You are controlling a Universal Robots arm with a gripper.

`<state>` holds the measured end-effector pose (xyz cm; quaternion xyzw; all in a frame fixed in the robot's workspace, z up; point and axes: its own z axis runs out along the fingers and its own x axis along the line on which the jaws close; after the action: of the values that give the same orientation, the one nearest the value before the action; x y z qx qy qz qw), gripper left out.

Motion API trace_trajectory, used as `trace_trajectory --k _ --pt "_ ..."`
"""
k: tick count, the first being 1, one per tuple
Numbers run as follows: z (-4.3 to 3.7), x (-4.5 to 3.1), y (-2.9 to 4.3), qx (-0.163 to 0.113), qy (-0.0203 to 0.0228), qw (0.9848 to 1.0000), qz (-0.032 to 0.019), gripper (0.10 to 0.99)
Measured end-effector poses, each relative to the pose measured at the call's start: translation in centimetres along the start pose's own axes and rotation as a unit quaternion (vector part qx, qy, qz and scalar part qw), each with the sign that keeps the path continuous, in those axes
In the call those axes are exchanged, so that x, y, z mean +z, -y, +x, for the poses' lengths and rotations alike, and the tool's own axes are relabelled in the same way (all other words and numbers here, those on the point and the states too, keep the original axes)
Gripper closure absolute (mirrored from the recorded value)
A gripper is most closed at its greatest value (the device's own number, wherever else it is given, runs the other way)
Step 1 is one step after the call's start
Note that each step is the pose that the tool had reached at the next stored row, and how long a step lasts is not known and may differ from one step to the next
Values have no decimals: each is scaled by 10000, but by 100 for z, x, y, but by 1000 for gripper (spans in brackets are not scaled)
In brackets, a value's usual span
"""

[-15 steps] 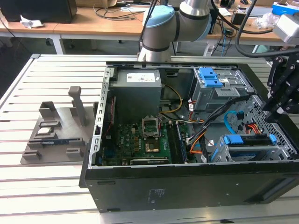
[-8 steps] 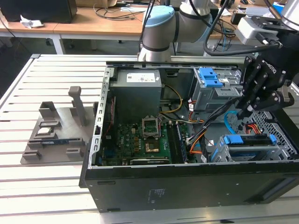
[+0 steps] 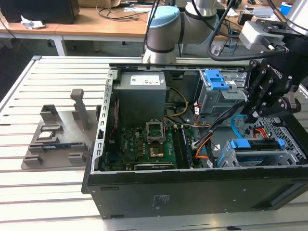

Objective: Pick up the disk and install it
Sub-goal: 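Insert the second disk wire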

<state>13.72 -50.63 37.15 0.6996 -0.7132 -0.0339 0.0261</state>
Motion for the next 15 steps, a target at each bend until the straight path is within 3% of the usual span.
trace_trajectory --k 3,5,8,15 --pt "0 0 -1 0 0 10000 0 863" --pt "0 0 -1 0 0 10000 0 980" --pt "2 1 -1 0 1 10000 0 980" --pt "352 30 28 0 0 10000 -3 980"
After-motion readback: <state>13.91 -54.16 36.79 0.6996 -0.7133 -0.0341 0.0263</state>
